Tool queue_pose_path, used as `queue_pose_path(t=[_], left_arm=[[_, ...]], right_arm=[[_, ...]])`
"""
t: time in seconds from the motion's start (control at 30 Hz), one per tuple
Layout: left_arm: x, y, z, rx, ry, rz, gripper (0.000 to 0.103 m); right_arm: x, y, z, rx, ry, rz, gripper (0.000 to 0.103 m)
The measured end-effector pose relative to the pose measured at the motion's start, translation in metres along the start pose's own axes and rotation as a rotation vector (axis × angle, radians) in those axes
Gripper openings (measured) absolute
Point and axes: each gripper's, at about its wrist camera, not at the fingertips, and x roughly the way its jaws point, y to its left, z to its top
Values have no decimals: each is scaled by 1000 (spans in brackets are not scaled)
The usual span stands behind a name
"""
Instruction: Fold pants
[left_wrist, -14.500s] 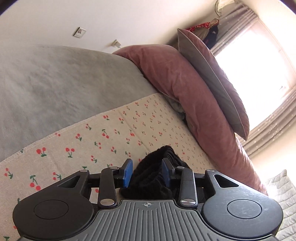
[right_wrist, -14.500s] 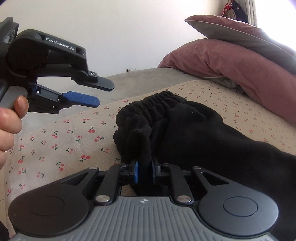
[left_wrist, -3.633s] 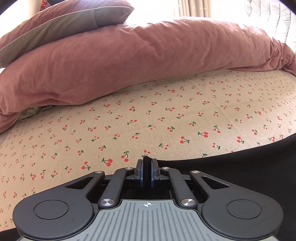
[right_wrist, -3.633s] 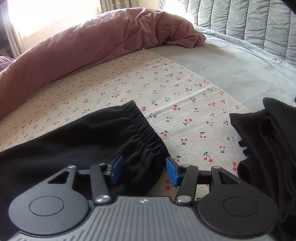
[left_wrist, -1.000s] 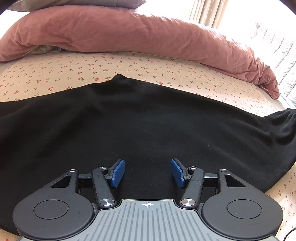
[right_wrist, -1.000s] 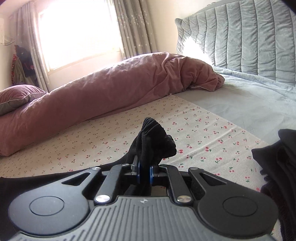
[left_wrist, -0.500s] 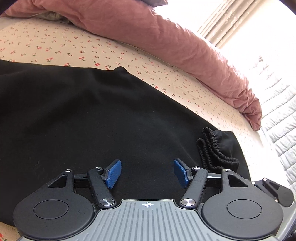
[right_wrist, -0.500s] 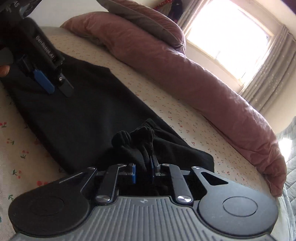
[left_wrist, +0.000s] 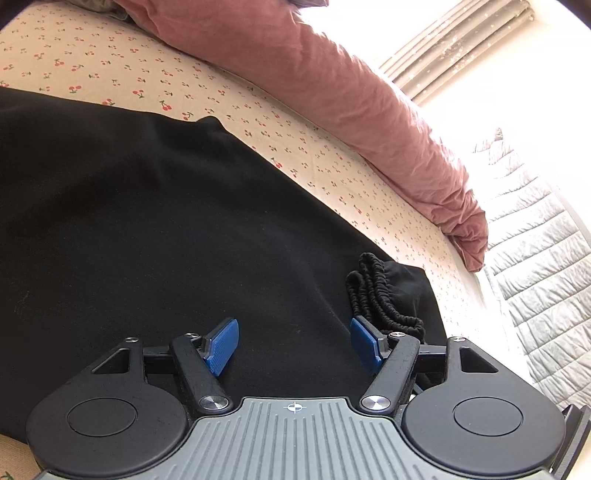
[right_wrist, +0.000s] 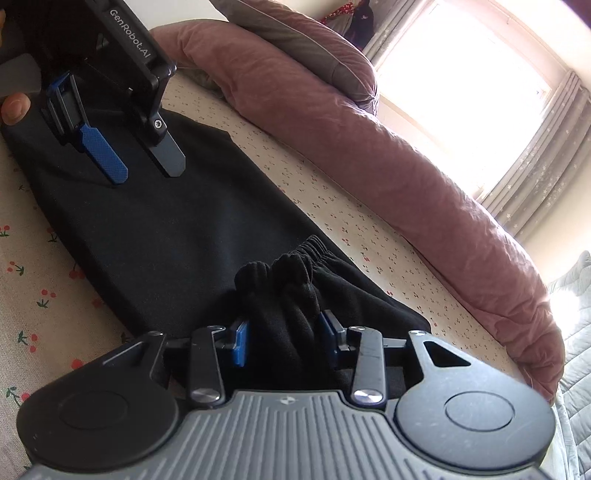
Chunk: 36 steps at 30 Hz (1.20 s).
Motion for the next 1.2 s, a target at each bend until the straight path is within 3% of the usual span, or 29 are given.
queue_pose_path(t=[0.03,0.1,0.23,0.33,0.47,0.67,0.8,0.83,0.9,0.93,1.03,1.2], left_arm=[[0,0,-1,-3,2,0,70],[0,0,-1,-19,2,-14,76],[2,9,2,-120,15,-135,83],[8,17,2,-225,33,-227,85],[11,27,0,-333,30,-279,86],[13,32,4,-368,7,-260,93],[26,19,12,-252,34,-191,94],[28,13,13,-204,32,-159,92],[30,2,15,-88,24,-100,71],[30,-2,15,-51,13,-66,49],[28,0,17,-21,-7,-53,29],[15,-7,18,54,-42,-58,25]], right_arm=[[1,0,1,19,-3,7,4],[2,-1,6,70,-5,-18,4],[-15,17,22,74,-108,-89,3],[-26,43,31,46,-164,-98,3],[-26,77,36,4,-162,-83,3],[-27,93,39,24,-166,-64,3],[-30,103,39,-3,-170,-72,3],[-31,105,39,-5,-171,-73,3],[-33,106,39,-3,-174,-71,3],[-33,106,39,-5,-176,-69,3],[-36,108,38,-20,-179,-70,4],[-37,106,41,-23,-196,-74,4]])
